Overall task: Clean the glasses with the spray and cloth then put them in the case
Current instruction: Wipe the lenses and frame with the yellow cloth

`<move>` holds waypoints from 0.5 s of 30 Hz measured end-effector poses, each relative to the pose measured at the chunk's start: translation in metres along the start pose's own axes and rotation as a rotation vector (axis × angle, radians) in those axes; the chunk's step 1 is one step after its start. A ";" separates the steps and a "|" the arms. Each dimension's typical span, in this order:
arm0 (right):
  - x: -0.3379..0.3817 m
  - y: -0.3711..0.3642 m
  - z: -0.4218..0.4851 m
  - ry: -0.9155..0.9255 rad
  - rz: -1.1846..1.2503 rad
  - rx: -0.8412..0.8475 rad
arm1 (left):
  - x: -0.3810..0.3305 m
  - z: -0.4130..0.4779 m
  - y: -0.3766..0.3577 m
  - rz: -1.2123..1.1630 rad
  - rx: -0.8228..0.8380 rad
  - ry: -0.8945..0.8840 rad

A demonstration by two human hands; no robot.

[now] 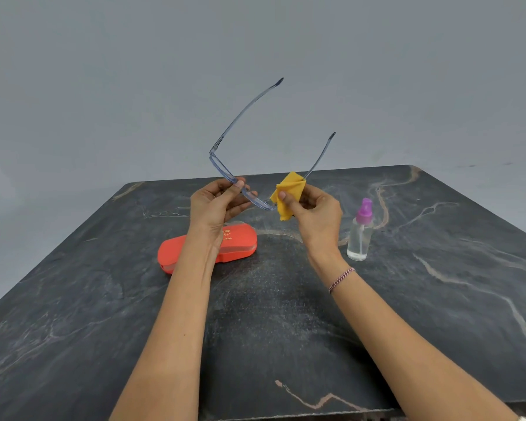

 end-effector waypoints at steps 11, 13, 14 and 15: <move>0.015 0.013 0.007 0.051 0.004 -0.059 | -0.002 0.002 0.011 0.081 -0.006 -0.002; 0.020 0.019 0.010 0.081 -0.009 -0.091 | -0.003 0.003 0.017 0.112 -0.015 -0.001; 0.023 0.021 0.011 0.093 -0.006 -0.106 | -0.003 0.004 0.019 0.123 -0.019 0.000; 0.025 0.023 0.012 0.105 -0.003 -0.118 | -0.004 0.004 0.022 0.129 -0.022 0.001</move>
Point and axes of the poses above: each hand's wrist, its own z-axis towards the middle knuckle, its own y-axis out of the back of the hand, x = y × z, the point moved 7 cm from there along z, towards the middle knuckle, and after that the axes turned 14 degrees about y, right-handed, at the moved point
